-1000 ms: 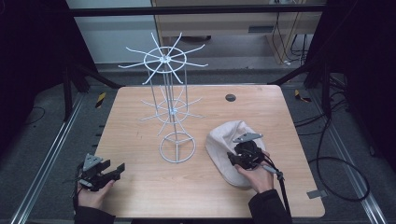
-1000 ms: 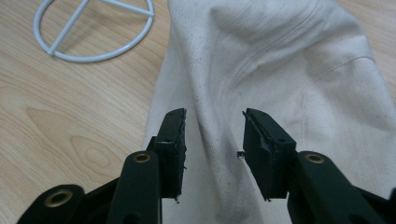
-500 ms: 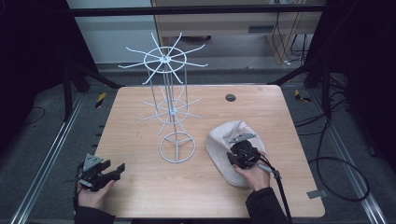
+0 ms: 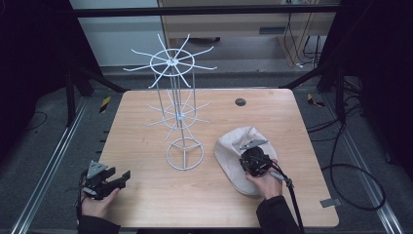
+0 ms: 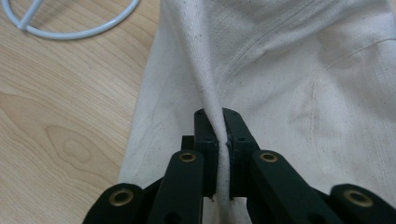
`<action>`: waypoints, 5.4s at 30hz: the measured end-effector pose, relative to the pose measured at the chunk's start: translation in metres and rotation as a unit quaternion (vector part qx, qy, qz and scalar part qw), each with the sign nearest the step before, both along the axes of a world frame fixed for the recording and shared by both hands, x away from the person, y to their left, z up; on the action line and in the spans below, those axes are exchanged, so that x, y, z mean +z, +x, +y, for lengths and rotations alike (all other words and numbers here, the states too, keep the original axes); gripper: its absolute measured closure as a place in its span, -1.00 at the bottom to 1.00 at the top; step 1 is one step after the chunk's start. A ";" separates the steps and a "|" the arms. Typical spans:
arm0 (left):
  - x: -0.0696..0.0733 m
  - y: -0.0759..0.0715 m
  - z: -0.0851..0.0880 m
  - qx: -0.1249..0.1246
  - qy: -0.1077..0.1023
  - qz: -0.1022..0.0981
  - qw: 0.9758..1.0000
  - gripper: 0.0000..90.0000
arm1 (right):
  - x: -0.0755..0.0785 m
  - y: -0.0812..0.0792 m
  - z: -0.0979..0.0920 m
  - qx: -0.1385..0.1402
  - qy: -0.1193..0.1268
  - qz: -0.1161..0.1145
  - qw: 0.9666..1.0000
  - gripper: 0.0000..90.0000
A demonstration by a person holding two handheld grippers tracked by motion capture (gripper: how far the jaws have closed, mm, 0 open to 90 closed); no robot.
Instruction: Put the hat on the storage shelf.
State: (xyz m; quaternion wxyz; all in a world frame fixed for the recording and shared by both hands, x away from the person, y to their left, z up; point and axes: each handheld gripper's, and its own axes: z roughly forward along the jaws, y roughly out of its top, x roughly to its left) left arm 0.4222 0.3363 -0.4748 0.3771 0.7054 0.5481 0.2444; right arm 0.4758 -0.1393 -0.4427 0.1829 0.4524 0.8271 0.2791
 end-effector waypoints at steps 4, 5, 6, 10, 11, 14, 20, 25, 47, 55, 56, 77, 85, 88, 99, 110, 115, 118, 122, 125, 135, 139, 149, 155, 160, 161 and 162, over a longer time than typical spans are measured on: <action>-0.001 0.001 0.000 0.002 0.001 0.001 1.000 -0.22 | 0.001 -0.001 -0.003 0.003 0.005 -0.005 1.000 0.94; 0.000 0.000 0.000 0.001 0.001 0.002 1.000 -0.22 | 0.004 -0.003 -0.005 0.002 0.010 -0.009 1.000 0.95; 0.000 0.000 0.000 0.001 0.001 0.002 1.000 -0.22 | 0.004 -0.003 -0.005 0.002 0.010 -0.009 1.000 0.95; 0.000 0.000 0.001 0.003 0.000 0.000 1.000 -0.22 | 0.008 -0.007 -0.009 0.004 0.019 -0.020 1.000 0.95; 0.000 0.000 0.001 0.003 0.001 0.001 1.000 -0.22 | 0.008 -0.009 -0.011 0.006 0.023 -0.023 0.999 0.95; 0.000 0.000 0.001 0.004 0.002 0.000 1.000 -0.22 | 0.009 -0.011 -0.011 0.010 0.025 -0.026 0.999 0.95; 0.000 0.000 0.000 0.002 0.002 0.000 1.000 -0.21 | 0.014 -0.015 -0.015 0.015 0.035 -0.035 0.999 0.95; 0.000 0.000 0.000 -0.001 0.000 0.000 1.000 -0.21 | 0.020 -0.018 -0.018 0.015 0.046 -0.046 0.998 0.95; 0.001 0.000 0.000 -0.003 -0.001 0.000 1.000 -0.21 | 0.051 -0.032 -0.039 0.004 0.089 -0.104 0.991 0.96; 0.000 0.000 -0.001 -0.003 -0.001 0.000 1.000 -0.20 | 0.064 -0.039 -0.047 0.002 0.110 -0.138 0.984 0.96; 0.000 0.000 -0.001 -0.003 -0.001 0.000 1.000 -0.20 | 0.066 -0.040 -0.048 0.002 0.112 -0.145 0.983 0.96; 0.000 0.000 -0.001 -0.002 0.002 0.000 1.000 -0.20 | 0.103 -0.058 -0.058 0.001 0.159 -0.233 0.960 0.96; 0.000 0.000 0.000 -0.002 0.002 0.000 1.000 -0.20 | 0.110 -0.062 -0.059 0.003 0.171 -0.252 0.953 0.96; 0.000 0.000 -0.001 -0.002 0.002 0.001 1.000 -0.20 | 0.115 -0.063 -0.060 0.002 0.177 -0.261 0.949 0.96; 0.000 0.001 -0.001 -0.002 0.004 0.003 1.000 -0.20 | 0.133 -0.071 -0.054 0.010 0.188 -0.294 0.937 0.96; -0.001 0.001 -0.001 -0.002 0.004 0.003 1.000 -0.20 | 0.147 -0.073 -0.052 0.009 0.204 -0.317 0.926 0.96; -0.001 0.001 -0.001 -0.001 0.004 0.003 1.000 -0.20 | 0.152 -0.074 -0.050 0.011 0.208 -0.327 0.922 0.96; -0.001 0.001 -0.001 -0.001 0.004 0.003 1.000 -0.20 | 0.155 -0.074 -0.049 0.014 0.209 -0.333 0.919 0.96; -0.001 0.001 -0.001 -0.002 0.004 0.003 1.000 -0.20 | 0.159 -0.076 -0.049 0.017 0.213 -0.342 0.915 0.96; -0.001 0.001 -0.001 -0.002 0.004 0.004 1.000 -0.20 | 0.163 -0.077 -0.048 0.017 0.215 -0.348 0.913 0.96; 0.000 0.001 -0.001 -0.002 0.004 0.003 1.000 -0.20 | 0.176 -0.080 -0.044 0.020 0.226 -0.377 0.898 0.96; -0.001 0.001 0.000 -0.001 0.004 0.003 1.000 -0.20 | 0.181 -0.080 -0.043 0.021 0.228 -0.386 0.894 0.96; -0.001 0.001 0.000 -0.002 0.003 0.003 1.000 -0.20 | 0.195 -0.081 -0.041 0.024 0.227 -0.404 0.886 0.96; -0.001 0.001 0.000 -0.002 0.003 0.004 1.000 -0.20 | 0.206 -0.081 -0.040 0.028 0.226 -0.414 0.881 0.96; -0.001 0.001 0.000 -0.002 0.003 0.004 1.000 -0.20 | 0.215 -0.079 -0.038 0.035 0.232 -0.420 0.877 0.96; -0.001 0.001 0.000 -0.002 0.003 0.004 1.000 -0.20 | 0.218 -0.078 -0.037 0.039 0.233 -0.423 0.875 0.96; -0.001 0.001 0.000 -0.002 0.003 0.004 1.000 -0.20 | 0.218 -0.078 -0.037 0.039 0.233 -0.423 0.875 0.96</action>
